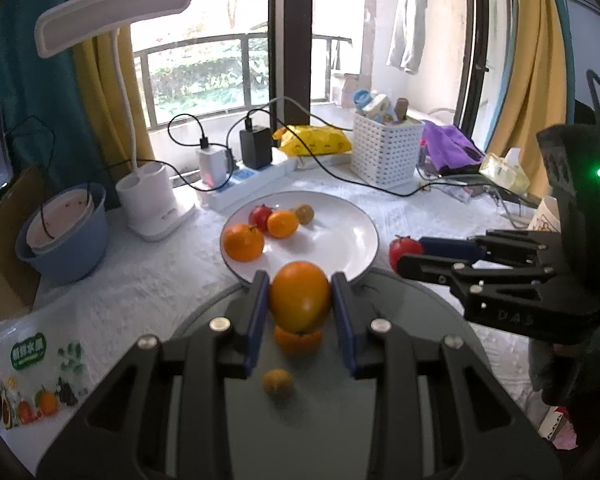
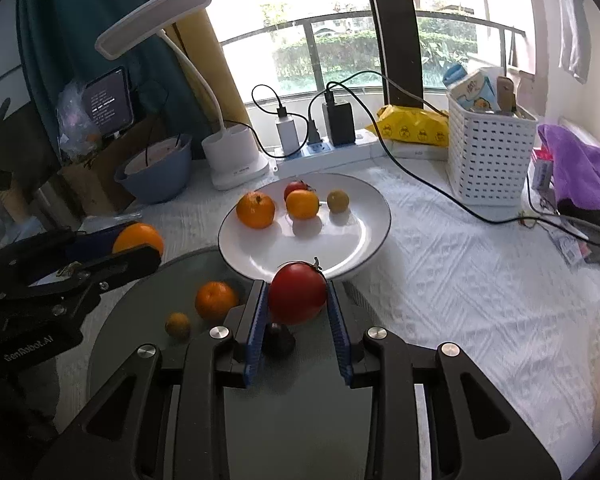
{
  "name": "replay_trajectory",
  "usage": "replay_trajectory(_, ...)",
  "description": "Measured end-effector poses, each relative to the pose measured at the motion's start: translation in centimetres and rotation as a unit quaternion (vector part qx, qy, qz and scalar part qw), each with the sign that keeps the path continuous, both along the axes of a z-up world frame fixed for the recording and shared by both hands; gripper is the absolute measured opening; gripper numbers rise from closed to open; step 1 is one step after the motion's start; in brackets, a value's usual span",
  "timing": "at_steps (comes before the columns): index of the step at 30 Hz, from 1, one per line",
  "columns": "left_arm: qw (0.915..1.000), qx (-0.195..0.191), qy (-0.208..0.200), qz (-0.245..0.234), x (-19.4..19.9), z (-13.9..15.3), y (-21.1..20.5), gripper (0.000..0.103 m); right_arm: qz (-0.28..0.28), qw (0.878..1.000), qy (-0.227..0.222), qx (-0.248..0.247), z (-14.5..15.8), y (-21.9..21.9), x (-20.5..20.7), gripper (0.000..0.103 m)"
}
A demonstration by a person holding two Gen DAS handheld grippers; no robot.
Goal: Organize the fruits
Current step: 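Carry the orange and red tomato into the white plate and open both tools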
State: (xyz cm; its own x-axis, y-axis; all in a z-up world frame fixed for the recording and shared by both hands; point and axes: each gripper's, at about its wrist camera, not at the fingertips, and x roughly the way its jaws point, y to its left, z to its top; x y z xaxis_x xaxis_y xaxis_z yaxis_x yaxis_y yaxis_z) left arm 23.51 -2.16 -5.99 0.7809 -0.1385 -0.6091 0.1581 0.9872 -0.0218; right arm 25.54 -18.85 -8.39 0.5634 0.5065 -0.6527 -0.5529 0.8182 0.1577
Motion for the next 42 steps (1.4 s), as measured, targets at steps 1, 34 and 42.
replay_trajectory(1,1.0000,-0.001,0.001,0.000,0.4,-0.1,0.1,0.032,0.000,1.000,0.000,-0.001,0.0,0.1,0.2,0.032)
replay_trajectory(34,0.9992,-0.012,0.038,-0.007,5.9,-2.4,1.3,0.046,0.006,1.000,0.015,-0.024,-1.3,3.3,4.0,0.033)
replay_trajectory(42,0.9997,-0.012,0.021,-0.004,3.6,-0.9,1.4,0.046,0.004,1.000,0.000,-0.023,0.0,2.9,2.1,0.033)
